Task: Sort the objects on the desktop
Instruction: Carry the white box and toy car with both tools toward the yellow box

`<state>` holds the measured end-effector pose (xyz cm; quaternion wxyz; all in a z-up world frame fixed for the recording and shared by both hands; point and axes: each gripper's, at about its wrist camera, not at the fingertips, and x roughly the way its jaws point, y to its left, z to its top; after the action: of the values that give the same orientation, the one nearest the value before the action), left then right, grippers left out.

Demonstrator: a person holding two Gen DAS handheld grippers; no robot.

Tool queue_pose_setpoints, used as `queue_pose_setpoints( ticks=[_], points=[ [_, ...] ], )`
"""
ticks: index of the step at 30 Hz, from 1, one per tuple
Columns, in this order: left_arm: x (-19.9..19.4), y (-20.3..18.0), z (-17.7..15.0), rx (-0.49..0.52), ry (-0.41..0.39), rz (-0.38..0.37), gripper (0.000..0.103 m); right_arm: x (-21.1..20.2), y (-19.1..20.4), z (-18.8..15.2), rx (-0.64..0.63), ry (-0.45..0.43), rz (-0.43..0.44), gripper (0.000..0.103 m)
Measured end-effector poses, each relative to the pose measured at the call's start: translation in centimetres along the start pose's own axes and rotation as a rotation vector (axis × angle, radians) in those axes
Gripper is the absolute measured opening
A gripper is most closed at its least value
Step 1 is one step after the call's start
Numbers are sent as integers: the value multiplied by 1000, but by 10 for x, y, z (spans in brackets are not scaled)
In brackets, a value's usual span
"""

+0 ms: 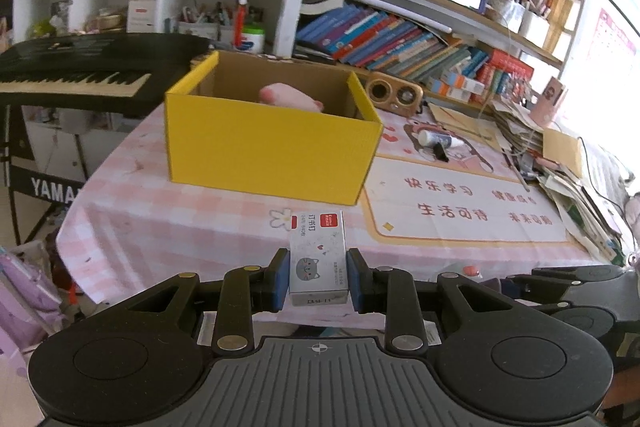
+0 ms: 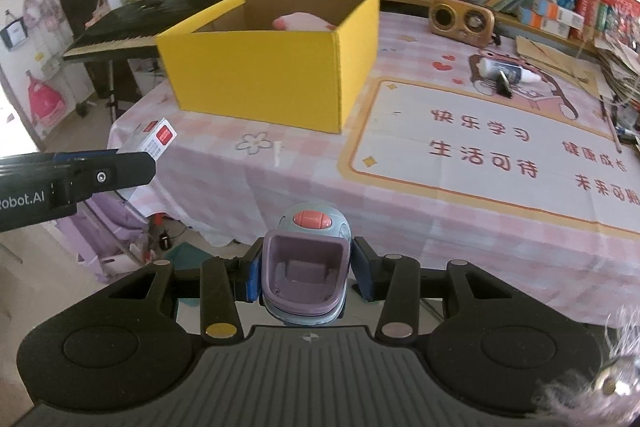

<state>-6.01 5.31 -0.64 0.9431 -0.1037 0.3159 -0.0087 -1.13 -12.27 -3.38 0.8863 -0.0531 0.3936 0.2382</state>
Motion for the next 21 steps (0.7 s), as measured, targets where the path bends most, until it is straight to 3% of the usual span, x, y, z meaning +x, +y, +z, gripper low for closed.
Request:
queue_pose_setpoints(
  ticks=[21],
  points=[
    [-15, 23, 2, -51, -42, 43, 28, 5, 33, 15, -84, -12, 52, 41]
  ],
)
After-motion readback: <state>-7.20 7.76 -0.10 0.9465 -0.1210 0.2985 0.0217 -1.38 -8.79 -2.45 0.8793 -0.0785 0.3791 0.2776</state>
